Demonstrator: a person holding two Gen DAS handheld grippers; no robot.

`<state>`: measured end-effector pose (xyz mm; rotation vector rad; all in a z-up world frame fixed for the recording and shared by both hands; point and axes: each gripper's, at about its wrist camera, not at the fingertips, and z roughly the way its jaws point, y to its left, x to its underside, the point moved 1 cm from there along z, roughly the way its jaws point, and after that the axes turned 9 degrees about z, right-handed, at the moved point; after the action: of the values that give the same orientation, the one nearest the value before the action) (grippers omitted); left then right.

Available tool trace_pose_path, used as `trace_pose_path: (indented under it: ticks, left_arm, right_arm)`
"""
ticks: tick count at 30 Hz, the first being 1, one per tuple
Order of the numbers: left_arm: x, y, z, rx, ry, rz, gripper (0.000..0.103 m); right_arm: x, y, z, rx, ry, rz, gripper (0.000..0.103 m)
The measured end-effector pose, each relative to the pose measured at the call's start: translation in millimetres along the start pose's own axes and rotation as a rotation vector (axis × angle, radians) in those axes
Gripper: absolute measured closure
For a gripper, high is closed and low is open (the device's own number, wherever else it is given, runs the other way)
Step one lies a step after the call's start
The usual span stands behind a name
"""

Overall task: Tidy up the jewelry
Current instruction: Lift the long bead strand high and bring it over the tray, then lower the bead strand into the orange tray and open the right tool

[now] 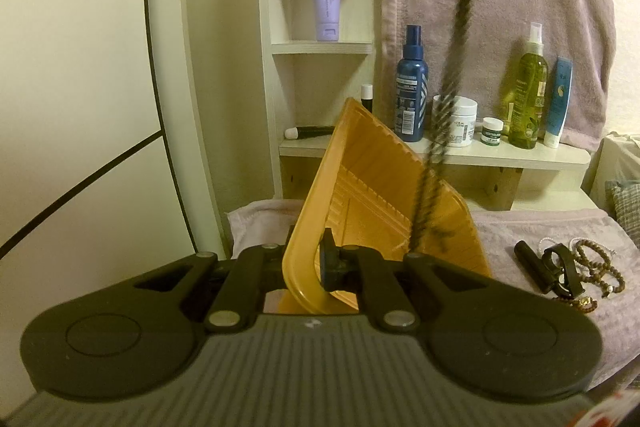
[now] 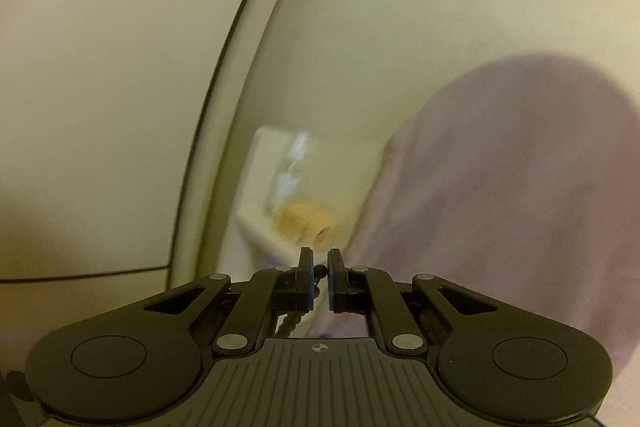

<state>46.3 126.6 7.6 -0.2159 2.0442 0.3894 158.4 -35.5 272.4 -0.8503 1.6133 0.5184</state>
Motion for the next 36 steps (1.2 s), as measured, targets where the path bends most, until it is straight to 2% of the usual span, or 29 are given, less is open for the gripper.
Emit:
trace_pose_path:
  ticks: [8, 13, 26, 36]
  left_arm:
    - [0.4, -0.3, 0.3, 0.0, 0.001, -0.003, 0.096]
    - [0.7, 0.4, 0.7, 0.001, 0.002, -0.005, 0.096]
    - [1.6, 2.5, 0.7, 0.002, 0.003, -0.008, 0.096]
    - [1.7, 3.8, 0.7, 0.002, 0.005, -0.011, 0.096]
  right_arm:
    - [53.8, 19.5, 52.1, -0.093, 0.175, 0.058, 0.097]
    - [90.9, 23.4, 75.2, -0.116, 0.27, 0.073, 0.097]
    - [158.5, 19.3, 123.0, -0.179, 0.479, 0.156, 0.097]
    - [176.3, 21.5, 130.7, -0.203, 0.505, 0.177, 0.097]
